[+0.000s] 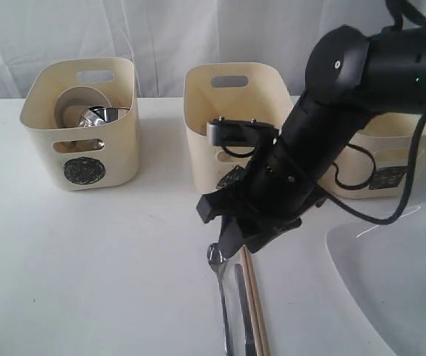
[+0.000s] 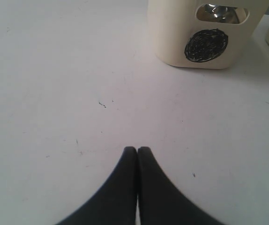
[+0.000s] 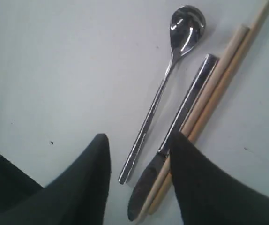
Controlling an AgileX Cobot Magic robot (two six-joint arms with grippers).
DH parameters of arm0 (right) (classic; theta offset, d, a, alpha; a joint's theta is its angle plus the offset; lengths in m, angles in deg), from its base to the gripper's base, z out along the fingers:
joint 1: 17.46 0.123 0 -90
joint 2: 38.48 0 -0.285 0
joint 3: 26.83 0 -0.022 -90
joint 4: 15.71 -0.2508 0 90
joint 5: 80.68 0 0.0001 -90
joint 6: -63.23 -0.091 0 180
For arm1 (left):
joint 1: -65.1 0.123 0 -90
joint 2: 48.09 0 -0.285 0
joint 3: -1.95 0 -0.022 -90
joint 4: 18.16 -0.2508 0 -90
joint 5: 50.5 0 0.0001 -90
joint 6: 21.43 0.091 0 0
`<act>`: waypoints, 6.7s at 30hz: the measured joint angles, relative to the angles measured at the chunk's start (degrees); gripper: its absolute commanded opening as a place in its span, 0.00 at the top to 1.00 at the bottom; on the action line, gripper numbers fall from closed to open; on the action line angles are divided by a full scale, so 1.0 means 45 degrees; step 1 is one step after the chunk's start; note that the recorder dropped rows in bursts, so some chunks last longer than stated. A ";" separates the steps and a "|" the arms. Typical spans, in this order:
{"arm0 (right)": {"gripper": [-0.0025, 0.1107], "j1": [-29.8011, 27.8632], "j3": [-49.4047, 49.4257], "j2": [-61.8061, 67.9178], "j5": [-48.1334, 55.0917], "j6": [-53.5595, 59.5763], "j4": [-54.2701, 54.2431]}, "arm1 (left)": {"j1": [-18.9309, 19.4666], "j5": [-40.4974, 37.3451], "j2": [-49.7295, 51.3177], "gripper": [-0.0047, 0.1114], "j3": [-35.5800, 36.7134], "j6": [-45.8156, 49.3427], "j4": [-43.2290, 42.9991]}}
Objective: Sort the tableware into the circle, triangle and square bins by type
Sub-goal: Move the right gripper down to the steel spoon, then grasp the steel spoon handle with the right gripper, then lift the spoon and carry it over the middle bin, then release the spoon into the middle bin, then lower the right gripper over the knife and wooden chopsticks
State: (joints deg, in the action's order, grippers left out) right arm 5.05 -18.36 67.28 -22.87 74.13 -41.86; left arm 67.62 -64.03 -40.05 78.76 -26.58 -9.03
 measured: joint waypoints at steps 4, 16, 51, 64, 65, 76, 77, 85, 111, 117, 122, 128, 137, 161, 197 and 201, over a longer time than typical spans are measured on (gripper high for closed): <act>0.63 0.1329 0.0423 0.0059 -0.0901 -0.0648 -0.0184 | 0.0000 0.0000 0.0000 0.96 0.0000 0.0000 0.0000; 0.71 0.3096 0.0442 0.1206 -0.2994 -0.4943 0.3899 | 0.0000 0.0000 0.0000 0.96 0.0000 0.0000 0.0000; 0.55 0.3123 0.1205 0.2571 -0.4431 -0.5083 0.4007 | 0.0000 0.0000 0.0000 0.96 0.0000 0.0000 0.0000; 0.97 0.3123 0.1001 0.2966 -0.4316 -0.4421 0.4326 | 0.0000 0.0000 0.0000 0.96 0.0000 0.0000 0.0000; 0.98 0.3123 0.0978 0.3021 -0.4352 -0.4363 0.4302 | 0.0000 0.0000 0.0000 0.96 0.0000 0.0000 0.0000; 0.98 0.3123 0.0970 0.2883 -0.4512 -0.4147 0.4275 | 0.0000 0.0000 0.0000 0.96 0.0000 0.0000 0.0000; 0.98 0.3123 0.0970 0.2861 -0.4528 -0.4147 0.4252 | 0.0000 0.0000 0.0000 0.96 0.0000 0.0000 0.0000; 0.98 0.3123 0.1181 0.2117 -0.4634 -0.4121 0.4104 | 0.0000 0.0000 0.0000 0.96 0.0000 0.0000 0.0000; 0.98 0.1880 -0.1321 -0.1666 -0.8576 -0.5339 0.9409 | 0.0000 0.0000 0.0000 0.96 0.0000 0.0000 0.0000; 0.98 0.0515 -0.1557 -0.1531 -1.1687 -0.6049 1.0556 | 0.0000 0.0000 0.0000 0.96 0.0000 0.0000 0.0000; 0.98 -0.0549 -0.1586 -0.0095 -1.4478 -0.6013 1.0682 | 0.0000 0.0000 0.0000 0.96 0.0000 0.0000 0.0000; 0.98 -0.1325 -0.1586 0.2472 -1.8465 -0.4015 0.9721 | 0.0000 0.0000 0.0000 0.96 0.0000 0.0000 0.0000; 0.81 -0.1395 -0.1725 0.3786 -1.8074 -0.3512 0.8805 | 0.0000 0.0000 0.0000 0.96 0.0000 0.0000 0.0000; 0.61 -0.1455 -0.1913 -0.1775 -0.4306 -0.3457 0.8565 | 0.0000 0.0000 0.0000 0.96 0.0000 0.0000 0.0000; 0.46 0.0464 -0.0308 0.1226 -0.1042 0.2720 0.4547 | 0.0000 0.0000 0.0000 0.96 0.0000 0.0000 0.0000; 0.46 0.0464 -0.0182 0.1765 -0.0876 0.2651 0.5245 | 0.0000 0.0000 0.0000 0.96 0.0000 0.0000 0.0000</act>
State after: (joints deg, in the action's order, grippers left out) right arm 7.14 -19.18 75.22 -26.81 86.06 -18.26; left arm 67.62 -64.03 -40.05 78.76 -26.58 -9.03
